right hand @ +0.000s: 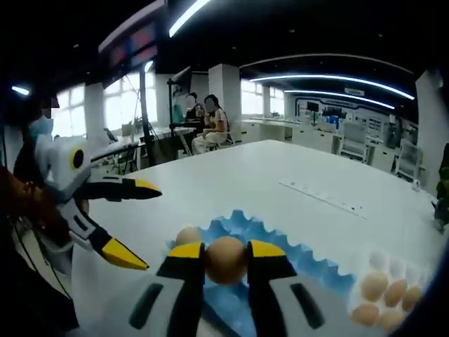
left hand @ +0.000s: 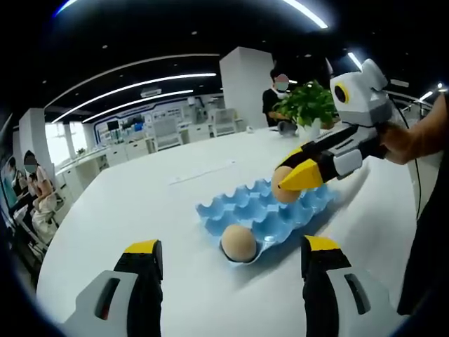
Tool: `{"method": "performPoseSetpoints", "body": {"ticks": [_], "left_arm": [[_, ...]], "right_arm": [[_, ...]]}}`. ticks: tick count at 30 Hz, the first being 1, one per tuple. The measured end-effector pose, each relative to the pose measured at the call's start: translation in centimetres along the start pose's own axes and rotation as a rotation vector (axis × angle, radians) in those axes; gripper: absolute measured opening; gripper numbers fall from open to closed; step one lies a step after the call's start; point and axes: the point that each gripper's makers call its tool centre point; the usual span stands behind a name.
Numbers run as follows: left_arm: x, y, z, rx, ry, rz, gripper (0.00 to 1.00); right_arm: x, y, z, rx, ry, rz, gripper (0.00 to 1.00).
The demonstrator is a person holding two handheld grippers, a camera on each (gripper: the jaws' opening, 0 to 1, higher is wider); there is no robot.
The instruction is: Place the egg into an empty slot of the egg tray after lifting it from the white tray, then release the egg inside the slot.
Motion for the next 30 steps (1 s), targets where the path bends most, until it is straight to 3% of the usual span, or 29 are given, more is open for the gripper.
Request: {"method": "performPoseSetpoints", "body": {"ticks": [15,30], "left_arm": [[0.2,0.0,0.0,-0.001,0.001,-0.008,0.82],[0.4,0.2,-0.1,-0.007,0.007,-0.009,0.81]], "right_arm": [[-0.8,2.4,1.8,0.063,-0.013,0.022,0.22],[-1.9,3.0,2.3,0.089,-0.015,0.043,0.22]]}}
Point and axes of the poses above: the point that each gripper's makers call its tool centre point, and the gripper's own axes: y roughly forward along the fingers, z roughly to its left, x roughly out of its top, and after that the axes turned 3 degrees about -y, right-handed
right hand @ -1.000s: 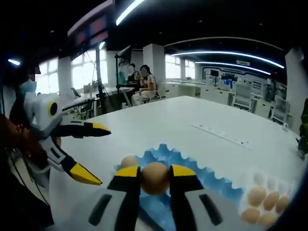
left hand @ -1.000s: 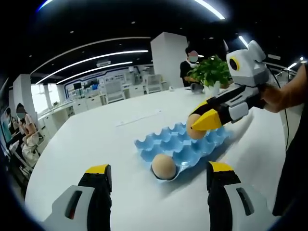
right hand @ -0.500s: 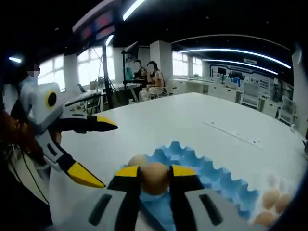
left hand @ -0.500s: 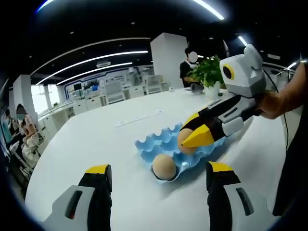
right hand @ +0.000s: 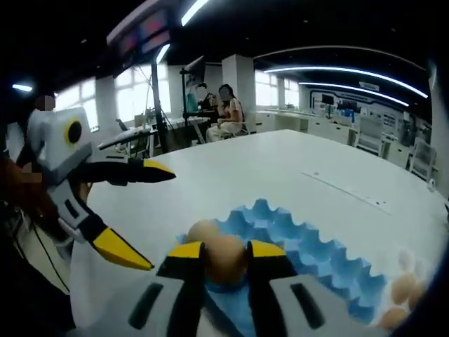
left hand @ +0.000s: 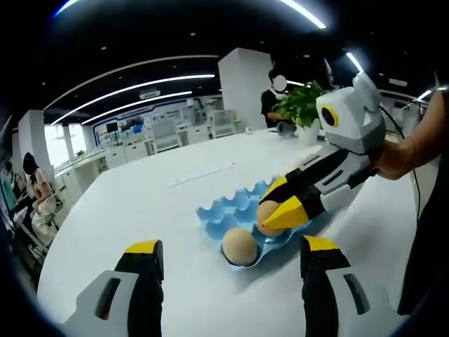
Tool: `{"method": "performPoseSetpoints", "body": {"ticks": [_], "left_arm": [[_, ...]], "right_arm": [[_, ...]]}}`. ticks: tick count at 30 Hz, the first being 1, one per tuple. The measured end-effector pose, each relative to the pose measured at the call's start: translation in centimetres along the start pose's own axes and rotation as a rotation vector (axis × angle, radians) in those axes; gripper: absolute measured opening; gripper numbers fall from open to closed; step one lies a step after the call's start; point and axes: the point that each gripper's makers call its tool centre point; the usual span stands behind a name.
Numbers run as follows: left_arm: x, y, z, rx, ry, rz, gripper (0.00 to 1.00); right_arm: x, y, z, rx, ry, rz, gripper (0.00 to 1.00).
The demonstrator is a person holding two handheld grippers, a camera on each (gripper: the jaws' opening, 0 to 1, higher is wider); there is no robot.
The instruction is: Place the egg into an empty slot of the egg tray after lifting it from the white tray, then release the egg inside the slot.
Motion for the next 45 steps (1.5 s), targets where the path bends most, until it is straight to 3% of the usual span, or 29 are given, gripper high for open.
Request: {"method": "performPoseSetpoints", "body": {"ticks": [36,45], "left_arm": [[-0.1,0.1,0.2,-0.005,-0.008,0.000,0.80],[0.1,0.1,0.3,0.006,-0.007,-0.006,0.81]], "right_arm": [[-1.8,0.8,0.1,0.017,-0.033,0.035,0.23],[-1.8,0.7,0.2,0.016,-0.048,0.017,0.23]]}}
Point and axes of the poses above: the point that each gripper's makers call its tool centre point, and the gripper's own axes: y roughly forward along the fingers, z roughly to its left, x roughly out of its top, and after that the axes turned 3 degrees about -y, right-handed
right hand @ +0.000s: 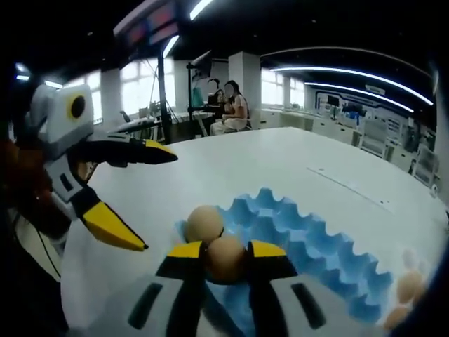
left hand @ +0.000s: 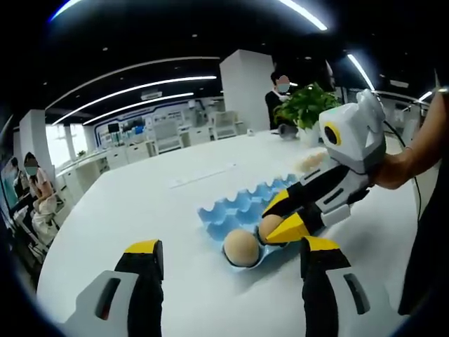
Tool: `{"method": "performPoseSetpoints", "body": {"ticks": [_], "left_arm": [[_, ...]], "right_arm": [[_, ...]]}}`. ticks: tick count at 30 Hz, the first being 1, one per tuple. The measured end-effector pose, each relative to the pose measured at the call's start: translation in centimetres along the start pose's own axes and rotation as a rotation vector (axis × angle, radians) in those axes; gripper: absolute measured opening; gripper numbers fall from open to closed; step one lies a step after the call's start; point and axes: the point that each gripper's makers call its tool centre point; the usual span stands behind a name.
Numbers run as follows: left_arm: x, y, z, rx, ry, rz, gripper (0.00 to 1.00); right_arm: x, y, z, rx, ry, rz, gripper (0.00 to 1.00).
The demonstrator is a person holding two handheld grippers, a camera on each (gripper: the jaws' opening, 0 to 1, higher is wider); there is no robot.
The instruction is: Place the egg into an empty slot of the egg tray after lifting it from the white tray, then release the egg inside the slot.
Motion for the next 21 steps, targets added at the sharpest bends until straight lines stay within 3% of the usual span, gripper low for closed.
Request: {"method": "performPoseSetpoints", "body": {"ticks": [21], "left_arm": [[0.1,-0.2,-0.6,-0.004,0.007,-0.001,0.81]], "right_arm": [[-0.2,-1.1,0.2,-0.008,-0.039,-0.019,0.26]]}}
Point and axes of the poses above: the point that each gripper's makers call its tool centre point, and the gripper's own axes: y roughly forward along the fingers, z roughly to its left, x roughly out of its top, and after that the axes turned 3 degrees about -y, right-handed
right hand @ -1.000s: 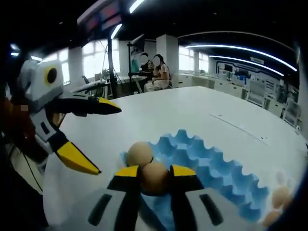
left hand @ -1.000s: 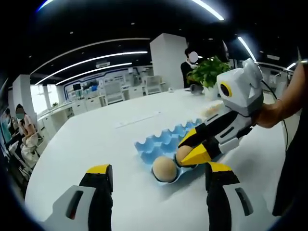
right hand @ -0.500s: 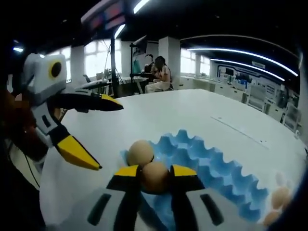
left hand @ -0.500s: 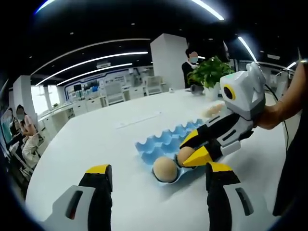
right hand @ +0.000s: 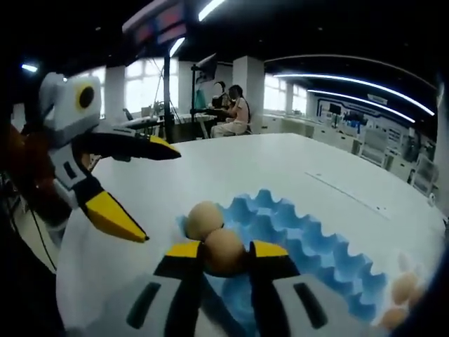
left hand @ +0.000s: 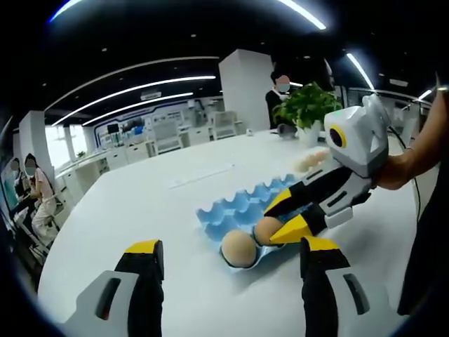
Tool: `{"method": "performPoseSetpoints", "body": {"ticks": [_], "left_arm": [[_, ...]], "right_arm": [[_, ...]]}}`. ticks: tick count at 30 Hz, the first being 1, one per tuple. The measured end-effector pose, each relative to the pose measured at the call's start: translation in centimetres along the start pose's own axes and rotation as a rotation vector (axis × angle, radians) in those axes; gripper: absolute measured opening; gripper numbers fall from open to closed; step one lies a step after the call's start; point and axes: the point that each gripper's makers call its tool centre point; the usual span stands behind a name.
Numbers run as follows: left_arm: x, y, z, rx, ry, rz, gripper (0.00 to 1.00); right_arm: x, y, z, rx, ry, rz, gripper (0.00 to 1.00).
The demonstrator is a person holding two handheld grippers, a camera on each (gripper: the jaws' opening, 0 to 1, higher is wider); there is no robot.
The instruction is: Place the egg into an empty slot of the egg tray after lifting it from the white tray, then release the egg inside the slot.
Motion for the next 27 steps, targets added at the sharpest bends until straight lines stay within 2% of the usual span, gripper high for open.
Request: {"method": "performPoseSetpoints", "body": {"ticks": [10,19,27], "left_arm": [[0.2,0.1,-0.5,-0.010,0.004,-0.004,0.81],[0.4,0.3,-1.0,-0.024,0.007,-0.007,0.81],[0.6,0.3,-1.2,-0.031,0.011,-0.009,0.80]], "right_arm": [[0.0,-1.9,-0.5,-0.023,0.010,-0.009,0.25],[-0.7,-5.1,-2.7,-0.106,0.033,-0.018,0.25],[-2.4,-8.8,-5.3,-0.213,0.076,-0.006,0.25]]}}
Point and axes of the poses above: the point that each gripper's makers call its tool centre point, and the gripper's own axes: y roughly forward along the fingers, z roughly to its left, x roughly out of its top, and after that the axes turned 3 degrees about -y, right-handed
